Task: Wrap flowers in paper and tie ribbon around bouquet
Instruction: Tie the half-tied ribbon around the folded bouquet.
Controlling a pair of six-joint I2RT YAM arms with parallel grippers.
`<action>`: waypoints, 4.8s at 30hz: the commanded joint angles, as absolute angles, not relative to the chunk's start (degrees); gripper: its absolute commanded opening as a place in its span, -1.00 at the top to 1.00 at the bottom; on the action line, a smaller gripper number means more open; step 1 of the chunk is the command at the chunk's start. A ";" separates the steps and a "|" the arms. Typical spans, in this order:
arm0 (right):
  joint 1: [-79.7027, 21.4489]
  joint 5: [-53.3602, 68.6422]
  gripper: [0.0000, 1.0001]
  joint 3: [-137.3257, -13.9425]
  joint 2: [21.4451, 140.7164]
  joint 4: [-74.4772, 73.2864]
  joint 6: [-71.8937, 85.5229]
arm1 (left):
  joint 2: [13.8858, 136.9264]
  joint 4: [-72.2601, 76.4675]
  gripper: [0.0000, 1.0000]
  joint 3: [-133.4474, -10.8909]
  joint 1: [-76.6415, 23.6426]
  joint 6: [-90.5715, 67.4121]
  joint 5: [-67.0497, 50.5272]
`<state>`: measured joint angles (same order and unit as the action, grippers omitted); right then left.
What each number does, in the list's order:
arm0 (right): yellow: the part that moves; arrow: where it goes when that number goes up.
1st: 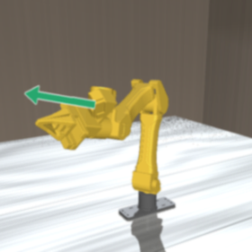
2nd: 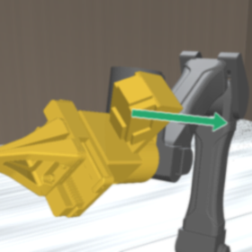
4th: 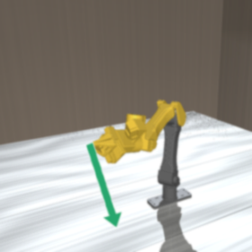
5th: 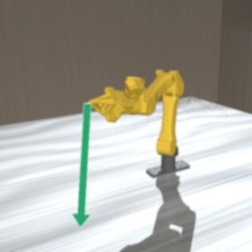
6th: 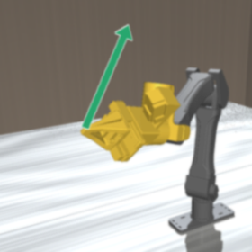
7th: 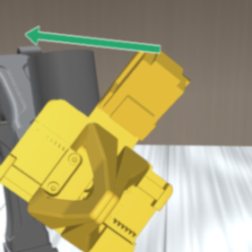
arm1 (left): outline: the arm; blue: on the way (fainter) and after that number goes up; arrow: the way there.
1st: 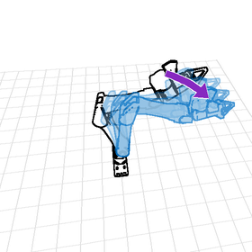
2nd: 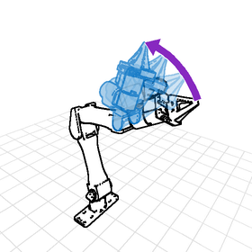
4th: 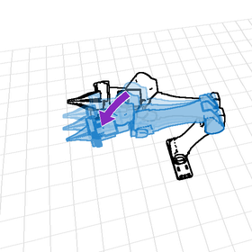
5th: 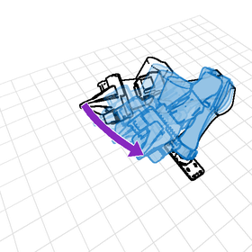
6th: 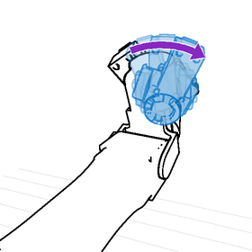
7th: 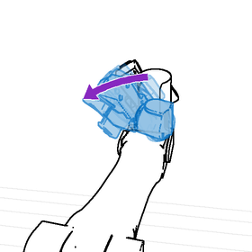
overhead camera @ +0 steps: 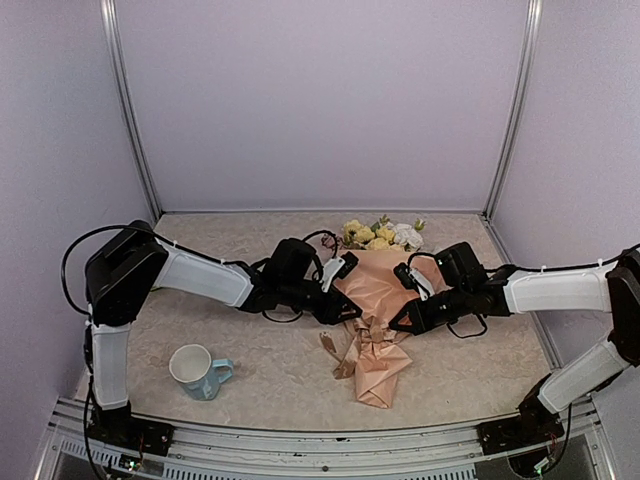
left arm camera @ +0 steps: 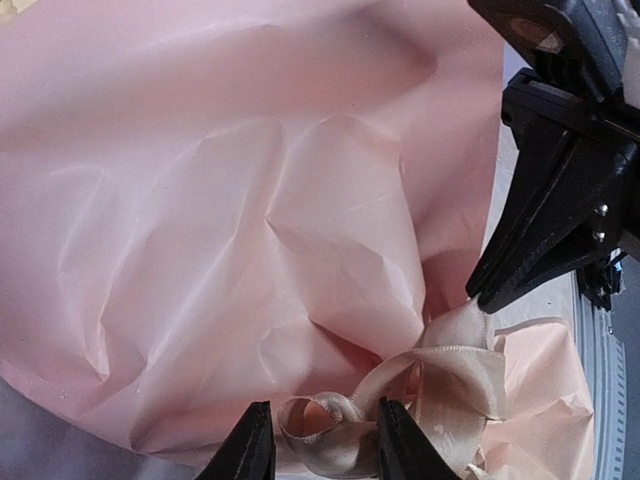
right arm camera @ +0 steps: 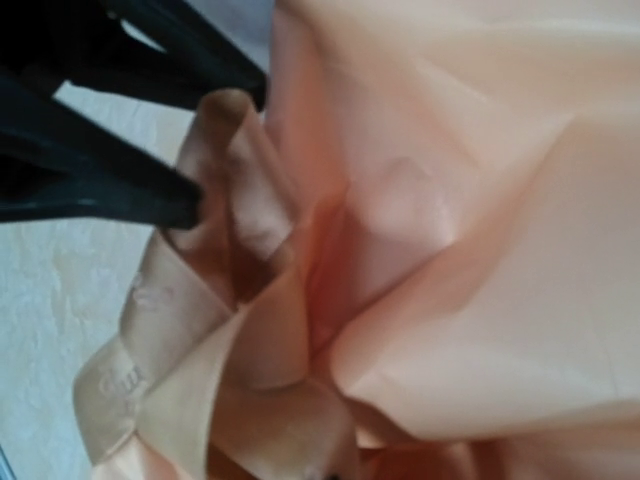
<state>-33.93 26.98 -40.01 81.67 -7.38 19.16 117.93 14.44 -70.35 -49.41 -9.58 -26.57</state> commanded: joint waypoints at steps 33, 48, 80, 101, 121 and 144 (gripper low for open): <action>-33.40 30.11 1.00 -38.20 81.64 -3.31 20.37 | 109.76 37.23 1.00 -54.91 -53.87 -10.01 -19.73; -33.40 29.99 0.61 -44.49 83.59 -3.48 18.48 | 109.86 38.49 1.00 -56.79 -53.52 -5.61 -17.31; -39.64 33.27 1.00 -47.27 93.97 4.39 22.65 | 108.79 52.57 1.00 -52.65 -50.38 -14.55 -26.71; -38.58 37.67 0.82 -41.88 82.34 8.67 20.86 | 107.48 54.43 1.00 -49.34 -53.31 -13.03 -26.26; -39.20 45.12 0.24 -39.59 85.36 21.76 14.04 | 109.60 57.54 1.00 -49.60 -50.46 -20.12 -27.89; -42.36 39.17 0.82 -40.88 92.38 25.66 12.19 | 111.05 57.67 1.00 -50.83 -50.54 -20.85 -29.44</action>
